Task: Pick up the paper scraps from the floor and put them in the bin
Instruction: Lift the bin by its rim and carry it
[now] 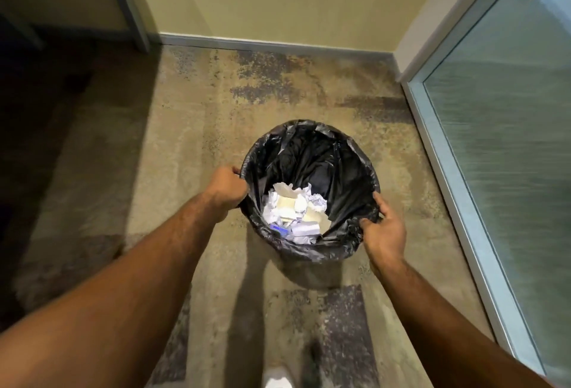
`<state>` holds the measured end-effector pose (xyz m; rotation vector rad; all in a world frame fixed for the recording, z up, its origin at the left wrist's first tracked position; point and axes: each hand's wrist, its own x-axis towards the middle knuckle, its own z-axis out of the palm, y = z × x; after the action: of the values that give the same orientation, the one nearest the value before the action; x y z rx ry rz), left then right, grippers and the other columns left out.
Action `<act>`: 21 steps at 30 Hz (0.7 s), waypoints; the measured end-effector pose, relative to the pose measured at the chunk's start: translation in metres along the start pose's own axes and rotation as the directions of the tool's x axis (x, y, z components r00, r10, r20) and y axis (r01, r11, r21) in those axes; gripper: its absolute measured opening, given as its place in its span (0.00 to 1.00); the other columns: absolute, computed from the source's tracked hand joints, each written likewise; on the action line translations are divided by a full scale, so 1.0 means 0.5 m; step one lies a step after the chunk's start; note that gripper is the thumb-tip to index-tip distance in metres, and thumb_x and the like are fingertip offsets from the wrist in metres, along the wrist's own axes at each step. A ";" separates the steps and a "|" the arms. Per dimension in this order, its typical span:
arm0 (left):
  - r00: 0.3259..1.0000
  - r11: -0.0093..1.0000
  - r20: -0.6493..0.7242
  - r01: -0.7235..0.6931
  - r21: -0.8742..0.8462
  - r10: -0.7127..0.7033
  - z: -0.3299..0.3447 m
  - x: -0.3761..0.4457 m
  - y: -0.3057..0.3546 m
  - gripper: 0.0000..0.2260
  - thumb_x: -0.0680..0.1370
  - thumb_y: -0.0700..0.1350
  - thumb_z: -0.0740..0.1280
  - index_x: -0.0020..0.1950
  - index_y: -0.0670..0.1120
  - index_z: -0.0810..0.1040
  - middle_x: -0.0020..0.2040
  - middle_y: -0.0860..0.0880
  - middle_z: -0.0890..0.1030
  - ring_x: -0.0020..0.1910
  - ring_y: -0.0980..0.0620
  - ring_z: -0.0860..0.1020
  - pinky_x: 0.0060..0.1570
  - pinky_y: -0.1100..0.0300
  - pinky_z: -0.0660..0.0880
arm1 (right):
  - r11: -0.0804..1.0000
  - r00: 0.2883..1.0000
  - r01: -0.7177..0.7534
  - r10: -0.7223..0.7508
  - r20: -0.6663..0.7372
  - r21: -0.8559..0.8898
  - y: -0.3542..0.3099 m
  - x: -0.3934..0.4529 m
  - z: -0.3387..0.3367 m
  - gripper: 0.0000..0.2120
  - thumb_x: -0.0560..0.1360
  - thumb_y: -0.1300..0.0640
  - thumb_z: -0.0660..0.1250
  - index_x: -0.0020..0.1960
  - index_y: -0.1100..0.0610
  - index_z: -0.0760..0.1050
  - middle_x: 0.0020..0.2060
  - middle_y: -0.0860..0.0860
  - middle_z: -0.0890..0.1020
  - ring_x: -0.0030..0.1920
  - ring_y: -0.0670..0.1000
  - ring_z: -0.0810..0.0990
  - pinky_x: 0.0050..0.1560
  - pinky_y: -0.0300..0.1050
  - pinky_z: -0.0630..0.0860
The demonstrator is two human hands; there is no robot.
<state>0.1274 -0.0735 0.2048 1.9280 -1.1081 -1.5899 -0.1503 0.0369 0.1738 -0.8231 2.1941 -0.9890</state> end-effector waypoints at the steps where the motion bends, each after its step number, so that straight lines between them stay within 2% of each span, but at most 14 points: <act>1: 1.000 1.000 0.005 0.024 0.012 -0.024 -0.006 -0.028 -0.004 0.11 0.75 0.27 0.63 0.41 0.43 0.75 0.41 0.40 0.78 0.43 0.44 0.77 0.42 0.48 0.75 | 1.000 1.000 -0.007 0.007 0.018 -0.023 0.001 -0.021 -0.016 0.32 0.72 0.69 0.70 0.73 0.48 0.73 0.65 0.47 0.80 0.38 0.36 0.79 0.43 0.24 0.73; 3: 0.999 0.998 0.012 0.051 0.030 -0.052 -0.017 -0.086 -0.006 0.12 0.73 0.27 0.65 0.37 0.43 0.75 0.39 0.40 0.76 0.41 0.46 0.75 0.42 0.50 0.72 | 0.998 0.999 -0.027 0.029 0.038 -0.054 -0.006 -0.062 -0.052 0.33 0.72 0.71 0.68 0.73 0.49 0.73 0.64 0.47 0.80 0.40 0.38 0.81 0.42 0.21 0.71; 6: 0.995 0.995 0.013 0.100 0.031 -0.100 -0.032 -0.167 0.000 0.12 0.70 0.26 0.69 0.36 0.42 0.74 0.39 0.40 0.76 0.41 0.46 0.74 0.42 0.49 0.73 | 0.998 0.996 -0.062 0.063 0.060 -0.014 -0.042 -0.128 -0.114 0.34 0.70 0.76 0.65 0.72 0.53 0.74 0.62 0.49 0.81 0.45 0.44 0.83 0.51 0.28 0.77; 8: 0.993 0.993 0.021 0.116 0.036 -0.117 -0.040 -0.224 0.013 0.06 0.66 0.30 0.71 0.41 0.34 0.77 0.38 0.40 0.78 0.40 0.46 0.75 0.42 0.47 0.77 | 0.997 0.995 -0.073 0.073 0.067 -0.004 -0.074 -0.173 -0.160 0.33 0.69 0.78 0.64 0.70 0.56 0.76 0.54 0.50 0.83 0.38 0.49 0.83 0.44 0.31 0.81; 10: 0.992 0.993 0.058 0.113 0.039 -0.115 -0.050 -0.288 0.038 0.13 0.62 0.34 0.73 0.43 0.31 0.78 0.36 0.41 0.78 0.39 0.47 0.75 0.41 0.49 0.75 | 0.997 0.995 -0.075 0.076 0.058 -0.015 -0.106 -0.210 -0.204 0.30 0.68 0.78 0.65 0.66 0.58 0.78 0.53 0.52 0.84 0.35 0.49 0.81 0.37 0.30 0.79; 12: 0.991 0.995 0.081 0.099 0.033 -0.101 -0.059 -0.364 0.080 0.06 0.64 0.32 0.75 0.37 0.35 0.79 0.34 0.43 0.79 0.40 0.48 0.74 0.42 0.50 0.73 | 0.997 0.996 -0.075 0.075 0.040 0.003 -0.139 -0.242 -0.246 0.27 0.68 0.78 0.66 0.62 0.59 0.80 0.52 0.55 0.85 0.37 0.53 0.83 0.39 0.34 0.81; 14: 0.990 0.994 0.099 0.100 0.049 -0.104 -0.072 -0.439 0.128 0.13 0.68 0.28 0.75 0.30 0.44 0.82 0.28 0.49 0.79 0.39 0.48 0.74 0.42 0.50 0.74 | 0.997 0.997 -0.075 0.075 0.028 0.000 -0.190 -0.274 -0.294 0.24 0.68 0.77 0.66 0.60 0.61 0.81 0.45 0.53 0.84 0.37 0.59 0.83 0.38 0.41 0.82; 15: 0.989 0.993 0.102 0.100 0.062 -0.106 -0.078 -0.473 0.149 0.17 0.69 0.28 0.74 0.29 0.48 0.83 0.26 0.51 0.79 0.39 0.48 0.75 0.42 0.47 0.77 | 0.998 0.997 -0.065 0.066 0.027 -0.017 -0.216 -0.289 -0.319 0.24 0.68 0.77 0.66 0.60 0.61 0.81 0.44 0.53 0.84 0.36 0.60 0.82 0.35 0.41 0.81; 17: 0.989 0.994 0.105 0.102 0.049 -0.106 -0.094 -0.546 0.196 0.13 0.71 0.26 0.73 0.30 0.41 0.80 0.24 0.52 0.79 0.42 0.47 0.76 0.48 0.42 0.79 | 0.998 0.999 -0.031 0.033 0.041 -0.056 -0.266 -0.319 -0.370 0.23 0.67 0.76 0.66 0.59 0.61 0.82 0.45 0.56 0.84 0.30 0.58 0.80 0.28 0.41 0.77; 19: 0.989 0.994 0.101 0.110 0.005 -0.110 -0.110 -0.605 0.245 0.14 0.73 0.25 0.70 0.37 0.42 0.75 0.26 0.52 0.80 0.44 0.46 0.75 0.52 0.45 0.78 | 0.996 0.999 0.004 0.000 0.041 -0.086 -0.305 -0.342 -0.417 0.23 0.67 0.74 0.67 0.58 0.58 0.82 0.50 0.58 0.83 0.28 0.56 0.78 0.27 0.40 0.76; 21: 0.988 0.994 0.109 0.110 -0.017 -0.108 -0.129 -0.650 0.276 0.14 0.73 0.25 0.70 0.43 0.42 0.72 0.32 0.48 0.82 0.45 0.45 0.77 0.56 0.46 0.78 | 0.994 0.999 0.007 -0.002 0.042 -0.111 -0.339 -0.359 -0.455 0.24 0.67 0.72 0.68 0.57 0.52 0.83 0.55 0.59 0.81 0.32 0.52 0.80 0.36 0.38 0.77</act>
<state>0.1331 0.0852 0.5269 1.9377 -1.0368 -1.7756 -0.1498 0.1756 0.4796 -0.8912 2.2284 -0.8500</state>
